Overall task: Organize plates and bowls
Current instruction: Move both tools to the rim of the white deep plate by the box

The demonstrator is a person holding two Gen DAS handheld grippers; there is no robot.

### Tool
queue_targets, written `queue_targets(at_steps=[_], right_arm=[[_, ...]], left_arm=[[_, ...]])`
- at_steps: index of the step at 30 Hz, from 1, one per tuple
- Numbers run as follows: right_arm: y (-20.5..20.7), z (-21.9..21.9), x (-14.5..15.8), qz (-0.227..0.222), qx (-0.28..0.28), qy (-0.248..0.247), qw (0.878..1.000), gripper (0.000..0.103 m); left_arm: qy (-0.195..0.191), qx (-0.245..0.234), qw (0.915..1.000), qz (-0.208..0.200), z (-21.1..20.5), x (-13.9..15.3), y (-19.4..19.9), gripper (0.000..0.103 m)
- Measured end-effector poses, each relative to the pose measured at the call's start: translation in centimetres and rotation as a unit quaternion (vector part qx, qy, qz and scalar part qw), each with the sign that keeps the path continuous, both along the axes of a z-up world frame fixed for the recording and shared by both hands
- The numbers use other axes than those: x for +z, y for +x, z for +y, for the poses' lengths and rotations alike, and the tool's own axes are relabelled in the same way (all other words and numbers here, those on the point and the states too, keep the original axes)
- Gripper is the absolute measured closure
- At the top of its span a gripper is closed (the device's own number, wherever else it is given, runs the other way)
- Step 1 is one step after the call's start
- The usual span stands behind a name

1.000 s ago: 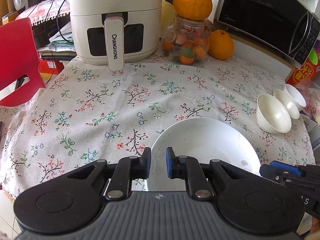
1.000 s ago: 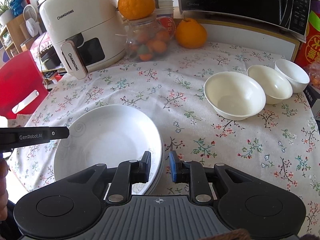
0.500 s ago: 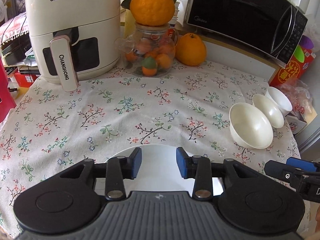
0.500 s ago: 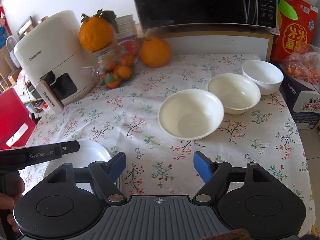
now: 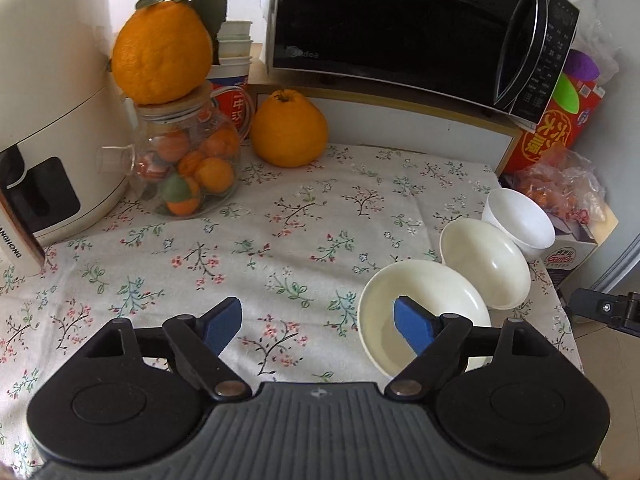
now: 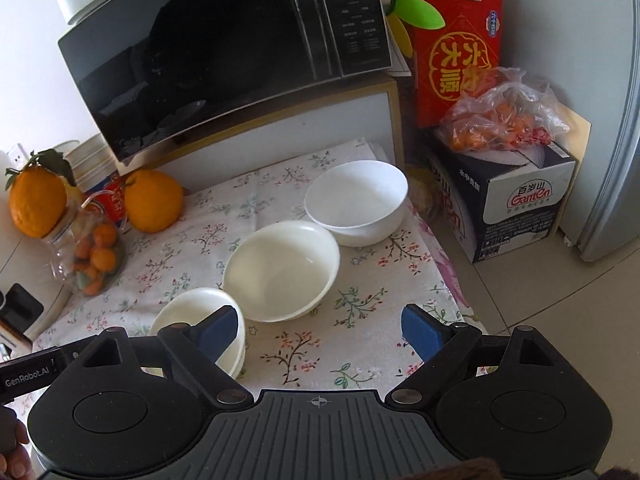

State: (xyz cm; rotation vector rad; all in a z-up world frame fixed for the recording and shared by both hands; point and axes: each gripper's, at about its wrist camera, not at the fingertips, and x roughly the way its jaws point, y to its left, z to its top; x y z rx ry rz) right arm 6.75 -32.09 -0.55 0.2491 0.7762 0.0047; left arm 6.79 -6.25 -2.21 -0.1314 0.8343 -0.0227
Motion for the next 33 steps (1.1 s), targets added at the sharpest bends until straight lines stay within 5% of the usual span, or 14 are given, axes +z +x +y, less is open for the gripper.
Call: queue_targets(at_steps=[4,9,14,21,27,33], right_arm=[[2.0,-2.5,-0.7,0.011,-0.059,0.019,0.998,0.012],[4.6,-7.4,-2.2,0.041,-0.138,0.110,0.983,0.012],[6.2,-9.8,-3.0,0.043,-0.166,0.110,0.979,0.012],[7.5,-12.3,-5.3,0.055,-0.196,0.199,0.959,0.013],[8.7,-11.6,-4.3,0.004,-0.180,0.168,0.969,0.018],[10.1,-10.9,-5.0,0.004,-0.185,0.163,0.969,0.033]], left_arm=[[-0.013,-0.005,0.9999,0.001,-2.3,-0.4,2.6,0.020],[-0.034,-0.007,0.9994,0.003,-5.0,-0.7,5.8,0.020],[-0.016,-0.027,0.9993,-0.019,-7.8,-0.5,8.4,0.019],[-0.005,-0.053,0.9983,-0.021,-11.9,-1.5,11.7,0.018],[0.024,-0.073,0.9969,-0.019,-14.8,-2.6,13.4,0.018],[0.030,-0.066,0.9973,-0.012,-15.4,-3.6,15.1,0.022]])
